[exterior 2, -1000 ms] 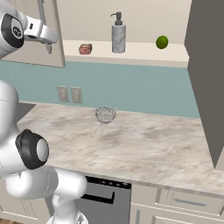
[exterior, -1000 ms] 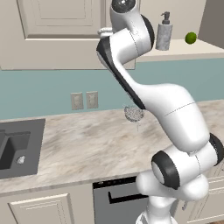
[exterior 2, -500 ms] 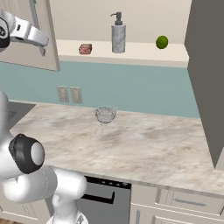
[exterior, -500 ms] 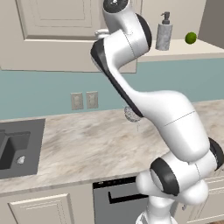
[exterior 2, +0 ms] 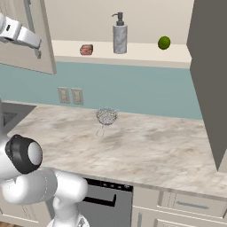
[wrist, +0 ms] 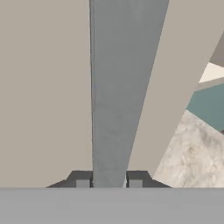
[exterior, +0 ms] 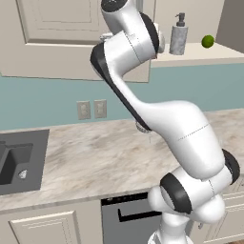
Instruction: Pick the bar soap and soap dispenser from the cabinet and place them on the counter.
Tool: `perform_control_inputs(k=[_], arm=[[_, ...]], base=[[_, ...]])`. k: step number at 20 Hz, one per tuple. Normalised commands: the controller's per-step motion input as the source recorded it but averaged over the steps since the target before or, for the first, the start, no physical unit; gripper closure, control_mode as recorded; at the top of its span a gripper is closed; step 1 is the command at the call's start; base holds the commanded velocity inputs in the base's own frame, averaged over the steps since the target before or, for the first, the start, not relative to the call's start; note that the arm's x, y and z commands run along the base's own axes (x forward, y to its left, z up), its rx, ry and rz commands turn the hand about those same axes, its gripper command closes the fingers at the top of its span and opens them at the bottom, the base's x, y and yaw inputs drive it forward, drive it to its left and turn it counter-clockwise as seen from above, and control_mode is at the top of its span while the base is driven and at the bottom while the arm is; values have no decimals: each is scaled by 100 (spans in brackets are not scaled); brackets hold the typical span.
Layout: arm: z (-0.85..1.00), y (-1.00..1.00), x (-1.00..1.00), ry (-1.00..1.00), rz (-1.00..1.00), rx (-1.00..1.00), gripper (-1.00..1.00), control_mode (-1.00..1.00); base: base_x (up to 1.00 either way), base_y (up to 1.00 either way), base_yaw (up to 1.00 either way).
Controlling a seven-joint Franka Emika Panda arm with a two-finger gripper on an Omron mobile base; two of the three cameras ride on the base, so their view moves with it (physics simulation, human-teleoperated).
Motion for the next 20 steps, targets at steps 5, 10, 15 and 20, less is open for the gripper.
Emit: perform_control_inputs(k=[5,10,15,20], arm=[[0,16,-31,5,-9,-2,100,-100],[0,15,-39,3,-8,-1,100,-100],[-2,27,-54,-2,-5,-1,100,-100],[-2,36,-55,-5,-2,-1,100,-100]], base=[[0,0,0],[0,0,0],[0,0,0],[0,0,0]])
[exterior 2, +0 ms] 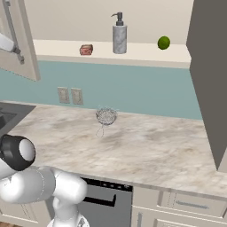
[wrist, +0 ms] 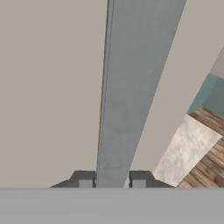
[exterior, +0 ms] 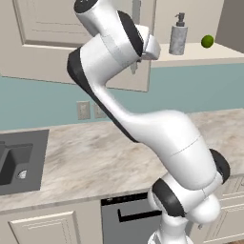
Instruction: Pick the bar soap and soap dispenser from the cabinet and place them on the counter.
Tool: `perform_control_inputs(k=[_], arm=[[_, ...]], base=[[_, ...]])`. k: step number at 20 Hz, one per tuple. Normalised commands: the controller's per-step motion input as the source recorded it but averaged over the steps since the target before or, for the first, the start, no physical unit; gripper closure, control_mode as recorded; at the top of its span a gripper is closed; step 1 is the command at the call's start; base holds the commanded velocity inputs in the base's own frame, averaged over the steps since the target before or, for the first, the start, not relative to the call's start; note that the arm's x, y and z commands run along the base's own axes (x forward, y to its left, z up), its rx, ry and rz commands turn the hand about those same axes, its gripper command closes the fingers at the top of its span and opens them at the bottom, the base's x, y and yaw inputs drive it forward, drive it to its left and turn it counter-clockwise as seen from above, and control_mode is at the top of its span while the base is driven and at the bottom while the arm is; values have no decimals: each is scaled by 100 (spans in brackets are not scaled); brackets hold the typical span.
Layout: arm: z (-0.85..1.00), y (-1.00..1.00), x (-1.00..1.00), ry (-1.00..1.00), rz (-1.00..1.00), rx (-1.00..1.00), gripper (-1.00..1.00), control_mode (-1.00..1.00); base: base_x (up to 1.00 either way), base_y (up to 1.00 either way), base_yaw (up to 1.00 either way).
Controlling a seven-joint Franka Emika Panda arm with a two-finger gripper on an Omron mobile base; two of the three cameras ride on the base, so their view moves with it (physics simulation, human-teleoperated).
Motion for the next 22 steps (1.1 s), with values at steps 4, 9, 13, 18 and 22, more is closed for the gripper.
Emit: perform_control_inputs(k=[4,9,13,18,22], arm=[[-1,38,-52,-4,-2,-2,100,-100],[-1,39,-50,-4,-2,-3,100,-100],[-1,39,-48,-3,-2,-3,100,-100],[-1,39,-43,-2,-3,-3,100,-100],[-3,40,-35,-1,-4,-3,100,-100]], base=[[0,0,0],[0,0,0],[0,0,0],[0,0,0],[0,0,0]])
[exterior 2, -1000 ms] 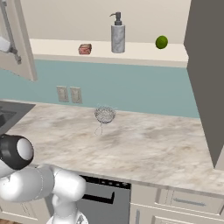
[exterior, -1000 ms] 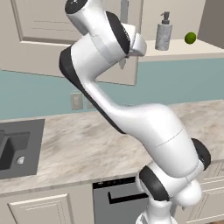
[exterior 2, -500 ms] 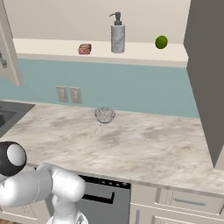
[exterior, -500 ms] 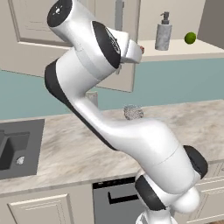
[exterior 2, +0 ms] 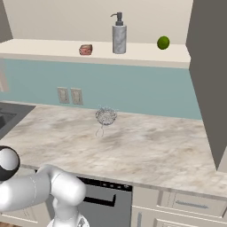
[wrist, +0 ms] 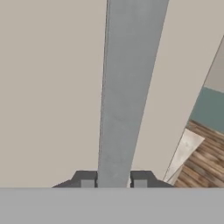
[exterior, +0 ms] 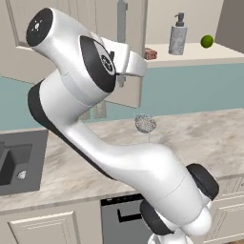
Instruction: Pick the bar soap and soap dispenser from the cabinet and place them on the counter.
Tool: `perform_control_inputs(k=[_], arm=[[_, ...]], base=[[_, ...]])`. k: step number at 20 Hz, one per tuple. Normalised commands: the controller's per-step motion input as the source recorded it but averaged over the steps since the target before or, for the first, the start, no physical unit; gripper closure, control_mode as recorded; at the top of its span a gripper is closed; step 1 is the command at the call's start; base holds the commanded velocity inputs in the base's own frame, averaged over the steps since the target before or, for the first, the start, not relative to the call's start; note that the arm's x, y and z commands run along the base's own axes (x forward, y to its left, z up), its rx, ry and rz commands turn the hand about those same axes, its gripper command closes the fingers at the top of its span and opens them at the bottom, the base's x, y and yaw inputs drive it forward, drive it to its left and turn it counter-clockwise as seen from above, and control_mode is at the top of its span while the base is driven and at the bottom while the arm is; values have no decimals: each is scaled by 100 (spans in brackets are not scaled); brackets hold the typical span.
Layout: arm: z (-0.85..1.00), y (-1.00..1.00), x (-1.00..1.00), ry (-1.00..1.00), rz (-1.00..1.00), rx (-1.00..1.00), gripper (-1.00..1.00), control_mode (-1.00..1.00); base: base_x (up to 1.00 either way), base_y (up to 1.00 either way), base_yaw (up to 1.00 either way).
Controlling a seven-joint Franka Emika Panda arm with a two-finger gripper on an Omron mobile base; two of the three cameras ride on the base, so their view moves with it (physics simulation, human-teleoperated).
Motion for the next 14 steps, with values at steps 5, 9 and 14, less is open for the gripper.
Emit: perform_control_inputs(k=[5,9,14], arm=[[-8,41,-30,0,-5,-2,100,-100],[-12,40,-16,0,-7,-2,100,-100],[-11,40,-13,0,-8,-1,100,-100]], base=[[0,0,0],[0,0,0],[0,0,0]])
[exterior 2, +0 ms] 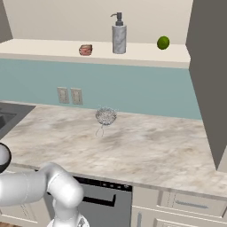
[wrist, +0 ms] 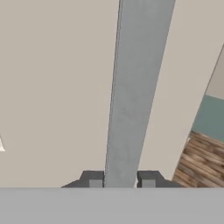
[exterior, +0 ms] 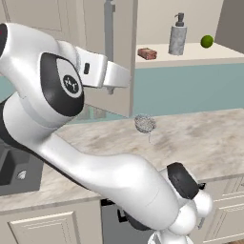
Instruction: Pick the bar soap and soap dispenser from the cabinet and place them on the counter.
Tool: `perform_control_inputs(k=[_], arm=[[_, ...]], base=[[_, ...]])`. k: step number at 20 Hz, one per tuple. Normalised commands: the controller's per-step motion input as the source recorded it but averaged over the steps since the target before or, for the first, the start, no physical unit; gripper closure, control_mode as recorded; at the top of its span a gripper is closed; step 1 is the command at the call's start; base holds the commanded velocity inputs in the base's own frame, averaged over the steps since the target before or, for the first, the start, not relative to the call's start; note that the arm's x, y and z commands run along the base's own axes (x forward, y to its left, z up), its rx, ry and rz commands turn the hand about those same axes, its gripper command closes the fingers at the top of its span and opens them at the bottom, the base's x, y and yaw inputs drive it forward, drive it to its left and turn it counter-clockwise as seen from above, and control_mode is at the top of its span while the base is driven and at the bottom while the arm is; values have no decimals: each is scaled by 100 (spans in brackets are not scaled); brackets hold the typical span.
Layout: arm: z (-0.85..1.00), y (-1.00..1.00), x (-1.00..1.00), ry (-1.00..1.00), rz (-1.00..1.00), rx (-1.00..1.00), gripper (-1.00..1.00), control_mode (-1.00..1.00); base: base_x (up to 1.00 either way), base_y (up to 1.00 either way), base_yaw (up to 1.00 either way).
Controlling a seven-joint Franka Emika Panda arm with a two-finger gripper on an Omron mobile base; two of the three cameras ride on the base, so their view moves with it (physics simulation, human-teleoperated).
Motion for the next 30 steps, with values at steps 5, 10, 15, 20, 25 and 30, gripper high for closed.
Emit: perform_control_inputs(k=[5,10,15,20,25,30], arm=[[-11,41,-13,0,-7,-1,100,-100],[-3,15,-16,0,-3,-1,-100,-100],[0,-1,-34,-2,0,0,-100,-100],[0,-3,-60,-3,3,0,-100,-100],[0,-29,-46,-1,8,0,-100,-100],[1,-40,-24,5,5,2,-100,-100]], base=[[0,0,0],[0,0,0],[0,0,0],[0,0,0],[0,0,0],[0,0,0]])
